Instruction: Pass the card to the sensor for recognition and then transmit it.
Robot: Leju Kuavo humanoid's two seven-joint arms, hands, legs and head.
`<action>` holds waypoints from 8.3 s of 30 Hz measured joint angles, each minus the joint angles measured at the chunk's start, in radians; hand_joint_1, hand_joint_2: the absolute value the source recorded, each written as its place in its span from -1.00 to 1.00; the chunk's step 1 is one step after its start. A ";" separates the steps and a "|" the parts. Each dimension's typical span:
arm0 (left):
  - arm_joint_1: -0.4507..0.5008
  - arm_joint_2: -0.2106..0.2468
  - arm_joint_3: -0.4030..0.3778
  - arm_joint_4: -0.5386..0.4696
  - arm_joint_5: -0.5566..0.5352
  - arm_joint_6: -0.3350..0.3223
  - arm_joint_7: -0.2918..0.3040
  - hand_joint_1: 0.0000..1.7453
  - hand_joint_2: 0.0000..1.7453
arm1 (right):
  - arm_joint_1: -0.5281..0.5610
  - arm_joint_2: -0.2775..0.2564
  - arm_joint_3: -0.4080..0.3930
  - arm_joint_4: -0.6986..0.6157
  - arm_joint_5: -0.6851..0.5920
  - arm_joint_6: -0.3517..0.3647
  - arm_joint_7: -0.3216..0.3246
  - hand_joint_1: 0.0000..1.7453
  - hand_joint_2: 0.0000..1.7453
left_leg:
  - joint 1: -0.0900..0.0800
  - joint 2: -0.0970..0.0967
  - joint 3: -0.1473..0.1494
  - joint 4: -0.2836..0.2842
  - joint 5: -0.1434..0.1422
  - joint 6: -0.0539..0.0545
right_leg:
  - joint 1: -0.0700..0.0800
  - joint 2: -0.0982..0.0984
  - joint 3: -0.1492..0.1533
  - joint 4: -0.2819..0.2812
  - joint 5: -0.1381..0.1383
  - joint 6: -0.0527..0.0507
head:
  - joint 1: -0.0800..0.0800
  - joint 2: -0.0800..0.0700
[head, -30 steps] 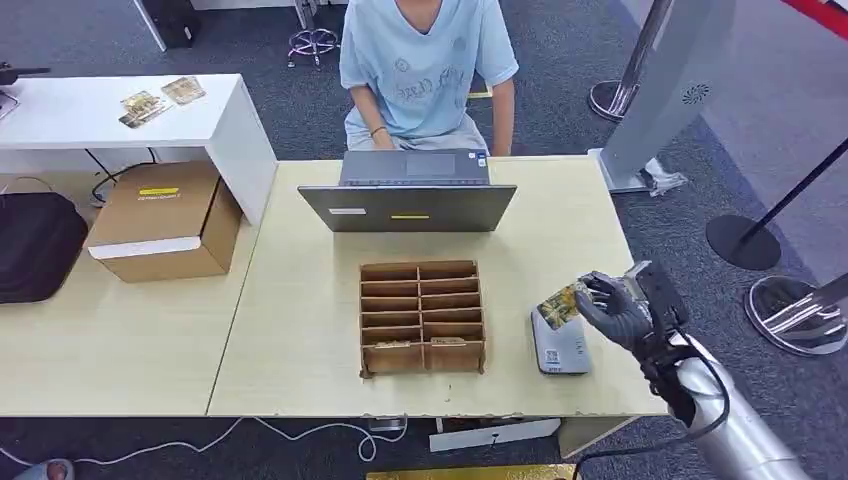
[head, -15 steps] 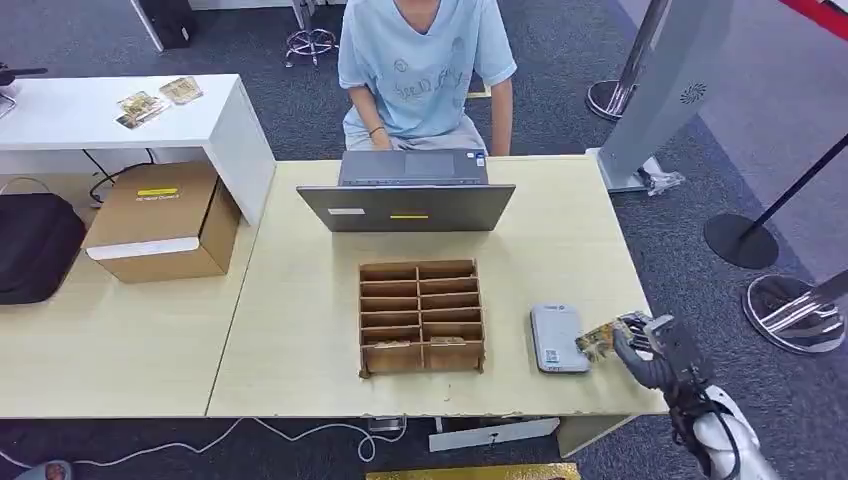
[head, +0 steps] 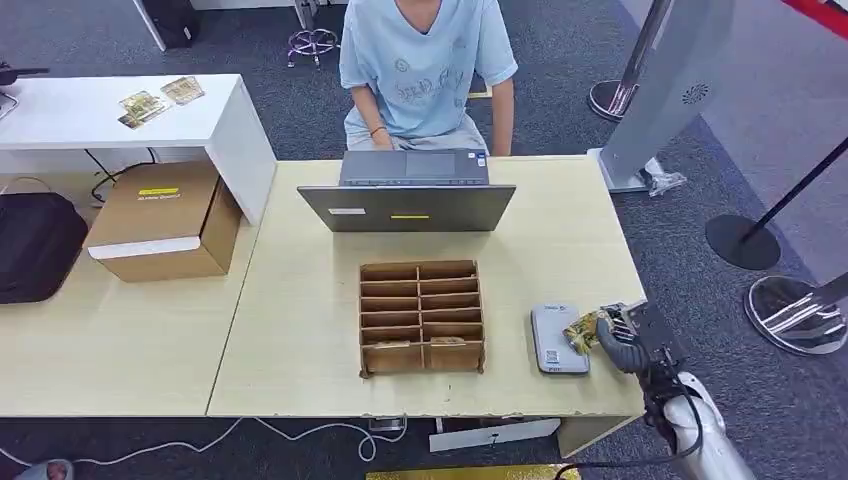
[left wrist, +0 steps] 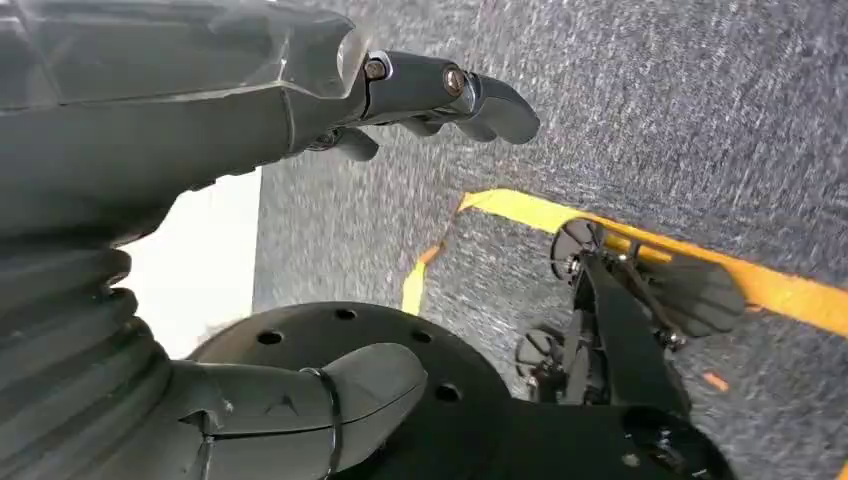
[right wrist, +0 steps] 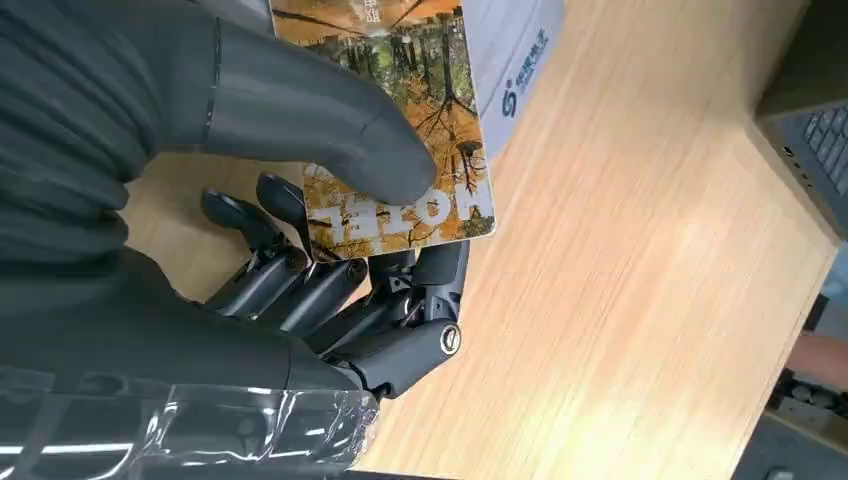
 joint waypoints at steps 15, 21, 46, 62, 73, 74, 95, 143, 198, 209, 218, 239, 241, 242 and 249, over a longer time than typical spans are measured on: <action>-0.004 -0.014 0.104 0.000 0.097 0.011 -0.019 -1.00 1.00 | -0.022 0.015 -0.001 0.036 0.016 0.000 -0.003 1.00 1.00 | 0.000 0.000 0.000 0.000 0.000 0.000 | 0.000 0.000 0.000 0.000 0.000 0.000 | 0.000 0.000; -0.011 -0.032 0.191 0.000 0.229 0.026 -0.035 -1.00 1.00 | -0.049 0.024 0.002 0.063 0.064 -0.005 0.007 1.00 1.00 | 0.000 0.000 0.000 0.000 0.000 0.000 | 0.000 0.000 0.000 0.000 0.000 0.000 | 0.000 0.000; -0.014 -0.067 0.359 0.000 0.318 -0.050 -0.074 -1.00 -1.00 | -0.108 0.060 0.109 0.102 0.272 -0.067 0.089 1.00 1.00 | 0.000 0.001 0.002 0.000 0.000 0.000 | 0.000 0.001 0.001 0.000 0.000 0.000 | 0.000 0.000; 0.027 -0.057 0.075 0.000 -0.206 -0.150 -0.266 -1.00 -1.00 | -0.133 0.074 0.118 0.119 0.283 -0.093 0.057 1.00 1.00 | 0.000 0.000 0.002 0.000 0.000 0.000 | 0.000 0.001 0.001 0.000 0.000 0.000 | 0.000 0.000; 0.054 -0.014 -0.463 0.000 -0.748 -0.087 -0.354 -1.00 -1.00 | -0.138 0.081 0.057 0.103 0.224 -0.179 -0.008 1.00 1.00 | 0.000 -0.001 0.001 0.000 0.000 0.000 | 0.000 0.000 0.001 0.000 0.000 0.000 | 0.000 0.000; 0.054 -0.006 -0.516 0.000 -0.779 -0.079 -0.354 -1.00 -1.00 | -0.135 0.084 0.046 0.098 0.209 -0.190 -0.016 1.00 1.00 | 0.000 -0.001 0.001 0.000 0.000 0.000 | 0.000 0.000 0.001 0.000 0.000 0.000 | 0.000 0.000; -0.107 0.103 -1.684 -0.010 -0.789 -0.096 -0.258 -1.00 -1.00 | -0.023 0.123 -0.105 -0.130 0.129 -0.472 -0.155 1.00 1.00 | 0.000 -0.009 -0.004 0.000 0.002 0.001 | 0.000 -0.008 0.001 0.000 0.000 0.000 | 0.000 0.000; -0.128 0.130 -1.821 -0.021 -0.586 -0.284 -0.106 -1.00 -1.00 | 0.121 0.436 -0.296 -0.662 1.208 -0.789 -0.422 1.00 1.00 | 0.000 -0.009 -0.004 0.000 0.003 0.000 | 0.001 -0.009 -0.001 0.001 0.000 0.000 | 0.000 0.000; -0.025 0.140 -1.412 -0.021 -0.352 -0.251 -0.048 -1.00 -1.00 | -0.817 0.259 0.509 -0.162 0.912 -0.046 0.095 1.00 1.00 | 0.001 -0.003 -0.003 0.000 0.006 -0.002 | 0.002 -0.002 -0.002 0.002 0.002 -0.002 | 0.000 0.000; -0.022 0.140 -1.368 -0.021 -0.360 -0.251 -0.049 -1.00 -1.00 | -0.996 0.409 0.556 0.084 0.912 0.055 0.205 1.00 1.00 | 0.002 -0.003 -0.003 0.000 0.006 -0.002 | 0.003 -0.003 -0.002 0.003 0.002 -0.002 | 0.000 0.000; -0.040 0.139 -1.366 -0.021 -0.383 -0.284 -0.050 -1.00 -1.00 | -1.092 0.461 0.560 0.277 0.916 0.063 0.274 1.00 1.00 | 0.002 -0.004 -0.003 0.000 0.006 -0.002 | 0.003 -0.003 -0.002 0.002 0.003 -0.002 | 0.000 0.000; -0.056 0.134 -1.337 -0.021 -0.395 -0.303 -0.035 -1.00 -1.00 | -1.155 0.454 0.447 0.502 0.916 0.050 0.412 1.00 1.00 | 0.002 -0.003 -0.003 0.000 0.006 -0.003 | 0.003 -0.002 -0.003 0.002 0.003 -0.003 | 0.000 0.000; -0.058 0.134 -1.334 -0.021 -0.400 -0.303 -0.034 -1.00 -1.00 | -1.155 0.451 0.440 0.507 0.916 0.046 0.405 1.00 1.00 | 0.002 -0.003 -0.002 0.000 0.006 -0.003 | 0.003 -0.002 -0.003 0.002 0.003 -0.003 | 0.000 0.000; -0.059 0.134 -1.333 -0.021 -0.406 -0.303 -0.034 -1.00 -1.00 | -1.155 0.449 0.433 0.510 0.907 0.045 0.400 1.00 1.00 | 0.002 -0.003 -0.002 0.000 0.006 -0.003 | 0.003 -0.002 -0.003 0.002 0.003 -0.003 | 0.000 0.000; -0.061 0.132 -1.318 -0.021 -0.397 -0.303 -0.033 -1.00 -1.00 | -1.155 0.441 0.391 0.514 0.898 0.048 0.374 1.00 1.00 | 0.002 -0.003 -0.002 0.000 0.006 -0.003 | 0.003 -0.001 -0.003 0.002 0.003 -0.003 | 0.000 0.000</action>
